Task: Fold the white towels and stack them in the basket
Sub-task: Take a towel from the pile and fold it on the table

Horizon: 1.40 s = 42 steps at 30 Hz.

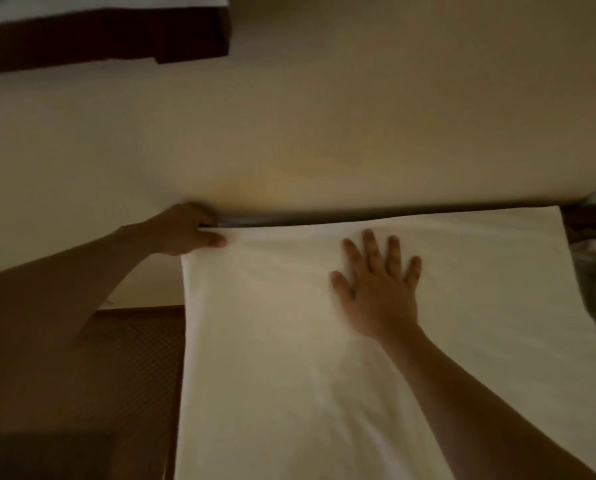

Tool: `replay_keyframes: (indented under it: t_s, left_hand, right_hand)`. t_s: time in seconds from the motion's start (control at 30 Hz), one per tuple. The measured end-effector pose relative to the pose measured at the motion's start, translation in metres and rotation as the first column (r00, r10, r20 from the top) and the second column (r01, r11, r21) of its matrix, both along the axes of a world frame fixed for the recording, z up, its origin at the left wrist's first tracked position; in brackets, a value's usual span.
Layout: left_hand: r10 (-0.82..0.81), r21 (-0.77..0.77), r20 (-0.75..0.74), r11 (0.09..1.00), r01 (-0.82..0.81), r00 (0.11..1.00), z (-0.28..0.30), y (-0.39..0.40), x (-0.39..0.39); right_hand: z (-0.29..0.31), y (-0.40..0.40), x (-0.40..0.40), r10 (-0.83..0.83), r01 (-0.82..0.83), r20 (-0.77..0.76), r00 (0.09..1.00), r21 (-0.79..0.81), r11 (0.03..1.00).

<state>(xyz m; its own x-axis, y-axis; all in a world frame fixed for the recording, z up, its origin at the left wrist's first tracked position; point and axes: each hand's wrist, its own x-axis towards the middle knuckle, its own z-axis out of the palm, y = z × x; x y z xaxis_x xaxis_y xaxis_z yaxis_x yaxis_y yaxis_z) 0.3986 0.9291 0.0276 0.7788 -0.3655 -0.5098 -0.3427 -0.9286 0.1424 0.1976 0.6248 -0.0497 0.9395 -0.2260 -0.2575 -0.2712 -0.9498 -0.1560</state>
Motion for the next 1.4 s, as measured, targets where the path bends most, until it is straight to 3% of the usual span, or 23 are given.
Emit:
replay_keyframes:
  t_s: [0.1,0.17,0.23,0.27,0.37,0.47,0.57,0.67,0.77,0.83,0.9,0.97,1.03,1.13,1.27,1.33,1.4]
  left_hand:
    - [0.088,-0.019,0.279,0.996,-0.086,0.956,-0.022,0.011,-0.018]
    - [0.312,-0.197,0.453,0.949,-0.247,0.835,-0.034,0.012,-0.049]
    - [0.502,-0.467,0.46,0.838,-0.282,0.732,-0.039,0.005,-0.097]
    - [0.502,-0.517,0.436,0.819,-0.248,0.747,-0.041,-0.001,-0.132]
    - [0.207,-0.277,0.33,0.954,-0.115,0.921,-0.059,-0.016,-0.245]
    - [0.091,-0.104,0.324,0.993,-0.06,0.942,-0.077,0.001,-0.288]
    - [0.068,-0.071,0.314,0.996,-0.048,0.947,-0.08,0.018,-0.274]
    - [0.044,-0.043,0.323,0.999,-0.032,0.945,-0.078,0.02,-0.268]
    - [0.149,-0.036,0.352,0.989,-0.146,0.924,-0.073,0.017,-0.294]
    - [0.162,-0.085,0.344,0.986,-0.141,0.925,-0.068,0.001,-0.356]
    - [0.058,-0.139,0.306,0.99,-0.016,0.95,-0.07,-0.012,-0.429]
    - [0.034,-0.126,0.285,0.992,0.002,0.958,-0.077,0.004,-0.455]
    - [0.072,-0.093,0.315,0.995,-0.044,0.946,-0.075,0.028,-0.476]
    - [0.188,-0.061,0.265,0.982,-0.178,0.946,-0.077,0.071,-0.474]
    - [0.35,-0.019,0.302,0.932,-0.362,0.887,-0.068,0.063,-0.496]
    - [0.257,-0.057,0.322,0.966,-0.253,0.911,-0.064,0.029,-0.521]
    - [0.091,-0.102,0.285,0.993,-0.064,0.954,-0.064,-0.004,-0.545]
  right_hand:
    - [0.003,0.01,0.006,-0.03,0.03,-0.019,0.999,-0.013,0.999]
    - [0.008,0.018,0.002,-0.064,0.064,0.007,0.998,-0.042,0.997]
    - [0.017,0.035,-0.025,-0.105,0.109,0.088,0.991,-0.033,0.994]
    - [0.02,0.052,-0.049,-0.105,0.107,0.123,0.987,-0.006,0.994]
    - [0.018,0.102,-0.128,-0.006,0.005,0.099,0.995,0.008,1.0]
    - [0.005,0.092,-0.168,0.02,-0.02,-0.017,1.0,-0.025,0.999]
    - [0.003,0.055,-0.178,-0.002,0.0,-0.032,0.999,-0.067,0.998]
    - [0.005,0.029,-0.193,-0.124,0.122,-0.025,0.992,-0.088,0.989]
    - [0.012,0.034,-0.219,-0.203,0.202,-0.019,0.979,-0.05,0.978]
    - [0.017,0.062,-0.258,-0.126,0.126,0.009,0.992,-0.022,0.992]
    - [0.016,0.095,-0.298,0.034,-0.034,-0.007,0.999,0.012,0.999]
    - [0.009,0.104,-0.312,0.11,-0.11,-0.032,0.993,0.009,0.994]
    - [0.01,0.07,-0.349,0.058,-0.058,-0.029,0.998,-0.02,0.998]
    - [0.007,0.006,-0.379,-0.189,0.187,-0.065,0.98,-0.044,0.981]
    - [0.013,-0.013,-0.416,-0.541,0.543,-0.04,0.84,0.027,0.84]
    - [0.013,0.026,-0.429,-0.384,0.383,0.045,0.922,0.03,0.923]
    - [0.009,0.075,-0.44,-0.035,0.031,0.074,0.997,0.051,0.998]
